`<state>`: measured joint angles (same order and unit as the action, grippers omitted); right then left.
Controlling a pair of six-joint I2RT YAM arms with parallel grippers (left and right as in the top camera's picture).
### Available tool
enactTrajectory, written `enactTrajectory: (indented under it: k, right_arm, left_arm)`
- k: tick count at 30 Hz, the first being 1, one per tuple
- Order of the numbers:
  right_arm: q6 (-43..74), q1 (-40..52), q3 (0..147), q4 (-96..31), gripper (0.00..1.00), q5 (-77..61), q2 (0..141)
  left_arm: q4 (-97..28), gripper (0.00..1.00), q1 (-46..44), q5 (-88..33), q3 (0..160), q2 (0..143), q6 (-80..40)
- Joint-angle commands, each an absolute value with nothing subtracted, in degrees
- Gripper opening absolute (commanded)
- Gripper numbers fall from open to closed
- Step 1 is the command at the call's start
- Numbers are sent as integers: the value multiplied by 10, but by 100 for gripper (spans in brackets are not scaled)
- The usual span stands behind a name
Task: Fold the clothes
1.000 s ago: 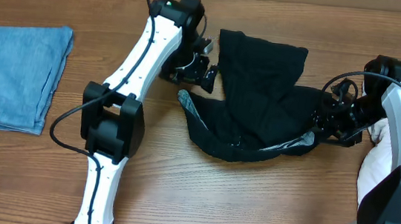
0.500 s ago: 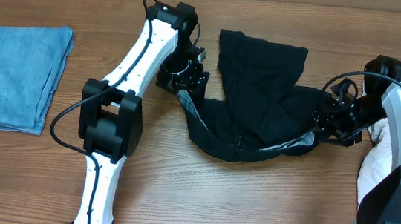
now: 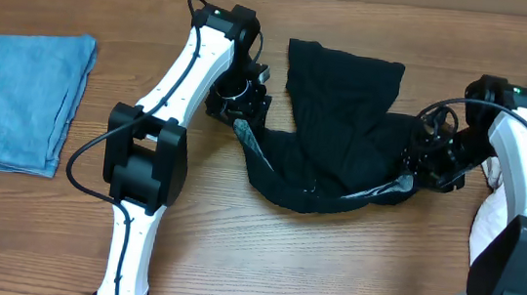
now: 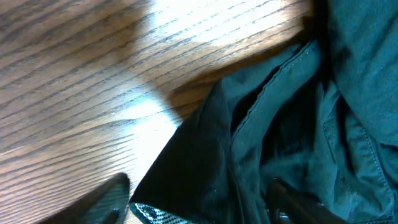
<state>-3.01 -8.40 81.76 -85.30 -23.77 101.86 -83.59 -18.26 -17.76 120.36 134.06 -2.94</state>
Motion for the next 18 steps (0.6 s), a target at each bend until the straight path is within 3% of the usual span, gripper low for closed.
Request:
enactTrajectory:
  k: [1, 4, 5, 7, 8, 9, 10, 12, 13, 16, 18]
  right_arm:
    - [-30, -81, 814, -851, 45, -243, 1012]
    - [-30, -81, 814, -854, 33, -243, 1012]
    - [-30, -81, 814, -856, 24, -243, 1012]
    - [-30, -81, 814, -856, 19, -243, 1012]
    - [-30, -81, 814, -856, 19, -243, 1012]
    - [-30, -81, 814, -856, 19, -243, 1012]
    - [-30, -81, 814, -855, 19, -243, 1012]
    - [-30, -81, 814, -855, 19, -243, 1012]
    - [-30, -81, 814, -855, 19, -243, 1012]
    - [-30, -81, 814, -856, 18, -243, 1012]
    - [-30, -81, 814, -856, 11, -243, 1012]
  left_arm:
    - [-840, 50, -180, -175, 1200, 1338, -28]
    - [-840, 23, -180, -176, 1200, 1338, -28]
    - [-840, 20, -180, -176, 1200, 1338, -28]
    - [-841, 14, -180, -176, 1200, 1338, -28]
    - [-841, 17, -180, -176, 1200, 1338, -28]
    - [-840, 49, -180, -176, 1200, 1338, -28]
    - [-839, 57, -180, -176, 1200, 1338, -30]
    - [-831, 59, -180, -174, 1200, 1338, -34]
    - [-822, 56, -180, -174, 1200, 1338, -38]
    - [-818, 22, -180, -176, 1200, 1338, -43]
    - [-823, 17, -180, -176, 1200, 1338, -43]
